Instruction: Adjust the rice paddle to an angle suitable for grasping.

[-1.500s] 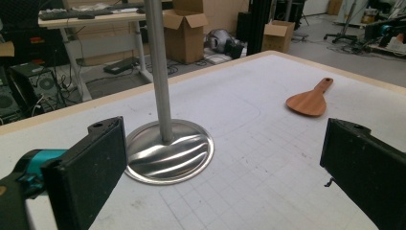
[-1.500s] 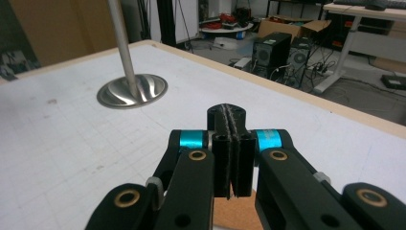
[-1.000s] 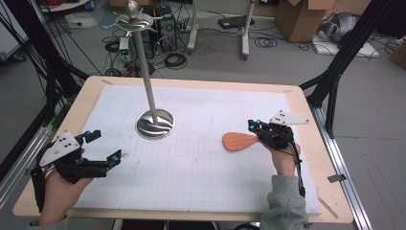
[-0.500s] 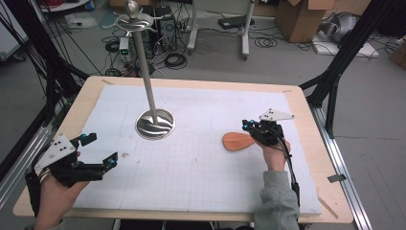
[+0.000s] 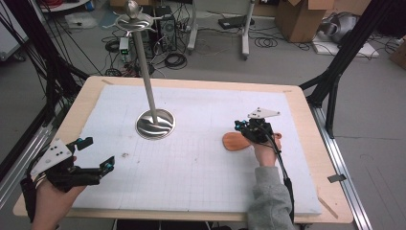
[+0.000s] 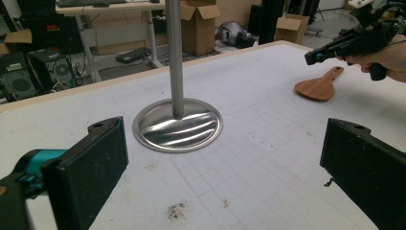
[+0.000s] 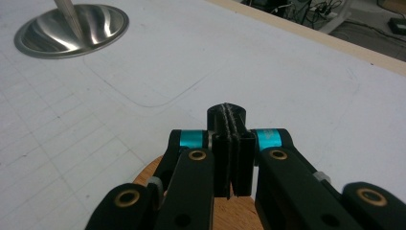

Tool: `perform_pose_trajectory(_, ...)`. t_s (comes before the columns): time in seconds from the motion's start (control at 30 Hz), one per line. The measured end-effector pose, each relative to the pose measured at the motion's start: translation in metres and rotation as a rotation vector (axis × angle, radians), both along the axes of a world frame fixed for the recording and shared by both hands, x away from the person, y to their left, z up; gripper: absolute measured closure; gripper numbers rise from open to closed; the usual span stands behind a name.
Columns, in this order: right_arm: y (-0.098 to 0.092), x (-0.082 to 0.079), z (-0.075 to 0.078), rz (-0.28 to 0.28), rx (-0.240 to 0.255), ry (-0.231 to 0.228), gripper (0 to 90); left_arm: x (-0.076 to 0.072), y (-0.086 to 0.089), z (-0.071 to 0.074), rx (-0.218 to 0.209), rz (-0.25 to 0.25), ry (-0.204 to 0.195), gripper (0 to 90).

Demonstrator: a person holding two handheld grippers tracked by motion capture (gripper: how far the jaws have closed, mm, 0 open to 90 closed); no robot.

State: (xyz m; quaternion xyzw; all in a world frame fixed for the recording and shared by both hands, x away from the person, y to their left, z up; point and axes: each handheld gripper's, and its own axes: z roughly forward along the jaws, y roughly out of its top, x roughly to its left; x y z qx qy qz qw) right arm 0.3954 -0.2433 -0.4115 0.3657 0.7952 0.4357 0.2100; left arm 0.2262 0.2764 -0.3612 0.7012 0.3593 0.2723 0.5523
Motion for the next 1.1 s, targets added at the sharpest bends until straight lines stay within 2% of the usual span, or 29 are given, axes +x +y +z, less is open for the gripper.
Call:
perform_pose_trajectory(0.17, 0.007, 0.005, -0.006, 0.000, -0.013, -0.007, 89.3, -0.004, 0.003, -0.002, 0.006, 0.010, 0.008, 2.9)
perform_pose_trajectory(0.47, 0.013, 0.015, -0.017, -0.011, -0.020, 0.033, 89.3, -0.008, 0.008, -0.003, 0.008, 0.028, 0.011, 2.9)
perform_pose_trajectory(0.5, 0.017, 0.016, -0.019, 0.000, -0.030, 0.052, 89.3, -0.009, 0.009, -0.003, 0.011, 0.028, 0.013, 2.9)
perform_pose_trajectory(0.57, 0.019, 0.016, -0.019, 0.001, -0.032, 0.060, 89.3, -0.009, 0.009, -0.004, 0.011, 0.030, 0.013, 2.9)
perform_pose_trajectory(0.6, 0.024, 0.018, -0.020, 0.001, -0.060, 0.058, 89.3, -0.010, 0.009, -0.004, 0.014, 0.031, 0.014, 2.9)
perform_pose_trajectory(0.73, 0.028, 0.020, -0.023, 0.000, -0.095, 0.072, 89.3, -0.011, 0.010, -0.004, 0.014, 0.034, 0.015, 2.9)
perform_pose_trajectory(0.9, 0.028, 0.022, -0.027, -0.014, -0.099, 0.088, 89.3, -0.012, 0.011, -0.005, 0.015, 0.036, 0.017, 2.9)
perform_pose_trajectory(1.1, 0.032, 0.025, -0.030, -0.021, -0.137, 0.095, 89.3, -0.012, 0.010, -0.006, 0.019, 0.034, 0.023, 2.9)
